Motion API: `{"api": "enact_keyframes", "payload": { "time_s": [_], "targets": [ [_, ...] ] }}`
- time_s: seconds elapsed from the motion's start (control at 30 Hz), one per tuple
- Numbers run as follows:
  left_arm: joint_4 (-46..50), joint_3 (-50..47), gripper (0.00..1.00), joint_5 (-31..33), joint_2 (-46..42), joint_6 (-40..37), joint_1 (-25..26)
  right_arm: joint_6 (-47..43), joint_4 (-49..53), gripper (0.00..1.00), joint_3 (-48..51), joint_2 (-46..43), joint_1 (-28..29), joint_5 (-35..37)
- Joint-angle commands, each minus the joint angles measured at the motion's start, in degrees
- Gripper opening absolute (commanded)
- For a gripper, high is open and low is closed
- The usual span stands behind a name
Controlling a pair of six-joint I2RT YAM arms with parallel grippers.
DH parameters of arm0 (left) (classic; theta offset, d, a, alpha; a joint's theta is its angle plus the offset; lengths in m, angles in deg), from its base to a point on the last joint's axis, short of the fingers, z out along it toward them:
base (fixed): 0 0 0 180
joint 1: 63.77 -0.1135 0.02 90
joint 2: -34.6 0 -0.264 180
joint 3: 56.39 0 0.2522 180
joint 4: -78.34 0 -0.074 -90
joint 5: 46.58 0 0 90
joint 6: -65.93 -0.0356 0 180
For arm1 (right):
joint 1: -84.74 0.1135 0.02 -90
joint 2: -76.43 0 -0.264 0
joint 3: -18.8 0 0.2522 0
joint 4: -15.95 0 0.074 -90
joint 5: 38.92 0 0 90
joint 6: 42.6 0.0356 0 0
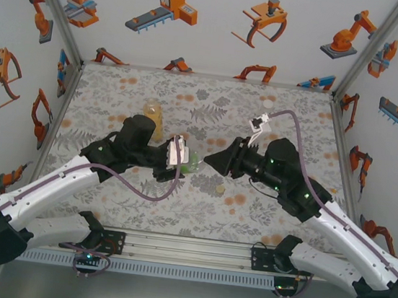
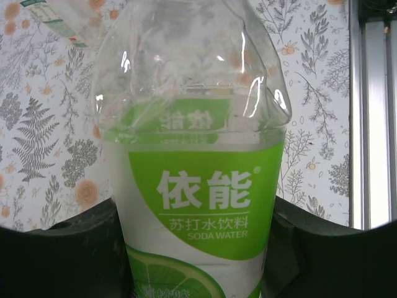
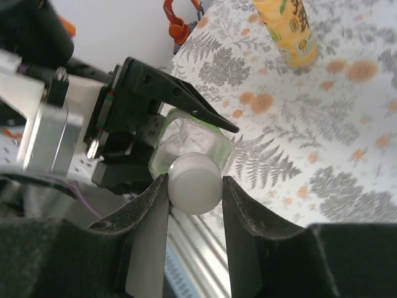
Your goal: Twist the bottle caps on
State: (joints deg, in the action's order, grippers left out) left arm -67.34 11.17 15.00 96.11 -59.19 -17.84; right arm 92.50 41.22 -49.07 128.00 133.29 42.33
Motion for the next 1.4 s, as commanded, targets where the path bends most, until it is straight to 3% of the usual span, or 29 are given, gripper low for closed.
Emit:
{"api": "enact_keyframes", "payload": {
  "time_s": [0.0,0.6,0.77,1.1,1.37],
  "targets": [
    [-3.2,-0.5,0.0,0.9,-1.4,0.1,0.2,20.1,5.7,0.0,-1.6,1.5,-0.5,5.8],
    [-3.9,-0.5,0.0,7.0,-1.5,1.4,0.3,24.7,4.8,0.0,-1.5,3.2,-1.5,4.3],
    [-4.0,-0.7,0.0,4.1,-1.5,0.8,0.3,23.8,3.1,0.0,-1.0,4.0,-1.9,3.0],
    [-4.1,-0.6,0.0,5.2,-1.6,0.9,0.4,23.4,3.1,0.0,-0.9,4.2,-2.0,3.3],
    [-4.8,-1.0,0.03,13.4,-2.2,1.2,0.9,26.6,0.8,0.0,0.3,5.4,-2.2,3.2]
  ]
}}
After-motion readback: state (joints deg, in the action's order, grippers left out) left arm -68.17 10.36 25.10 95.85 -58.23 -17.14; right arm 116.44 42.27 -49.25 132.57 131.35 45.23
